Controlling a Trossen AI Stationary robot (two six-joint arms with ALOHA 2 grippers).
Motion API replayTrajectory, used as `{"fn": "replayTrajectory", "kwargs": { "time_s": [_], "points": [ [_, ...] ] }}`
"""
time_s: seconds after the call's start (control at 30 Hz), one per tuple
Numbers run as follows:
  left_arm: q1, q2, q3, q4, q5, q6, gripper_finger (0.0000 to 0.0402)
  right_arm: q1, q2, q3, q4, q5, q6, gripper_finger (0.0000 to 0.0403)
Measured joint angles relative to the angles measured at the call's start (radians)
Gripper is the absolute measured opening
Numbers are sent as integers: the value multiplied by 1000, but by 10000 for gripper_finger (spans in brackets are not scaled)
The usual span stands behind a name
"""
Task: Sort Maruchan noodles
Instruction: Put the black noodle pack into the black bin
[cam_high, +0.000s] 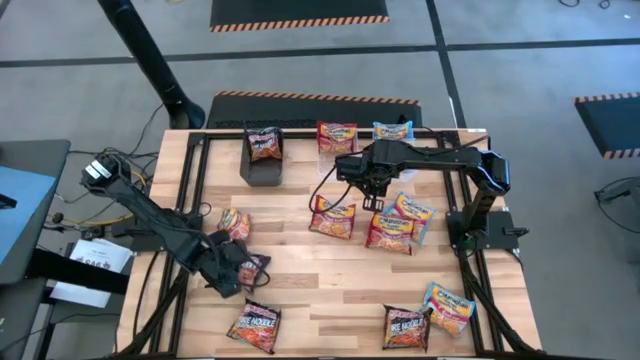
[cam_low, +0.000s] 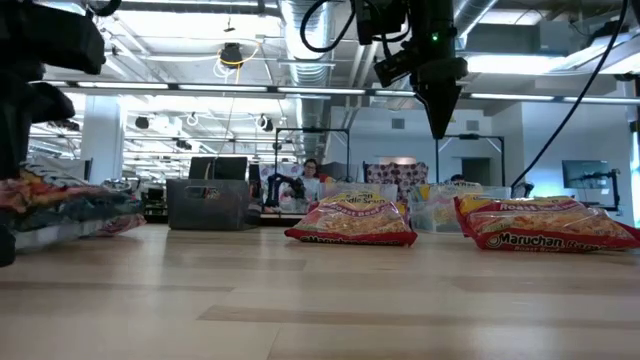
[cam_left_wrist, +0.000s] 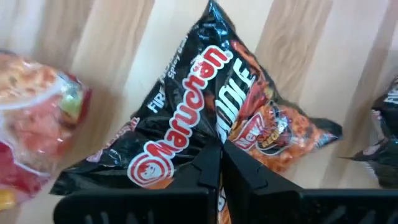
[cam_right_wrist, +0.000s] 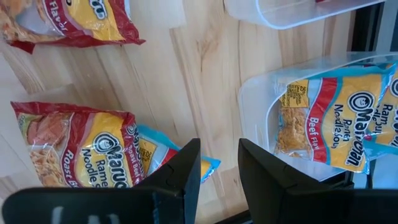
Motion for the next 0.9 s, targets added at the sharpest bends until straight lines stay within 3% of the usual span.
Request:
{"fn": "replayTrajectory", "kwargs": {
  "time_s": [0.37,0.9],
  "points": [
    [64,-2,50,-16,-27,117,0,0,0,0,-1,0,0,132],
    [191,-4,176,-123,-185,324,0,0,0,0,1,0,0,132]
  ]
}}
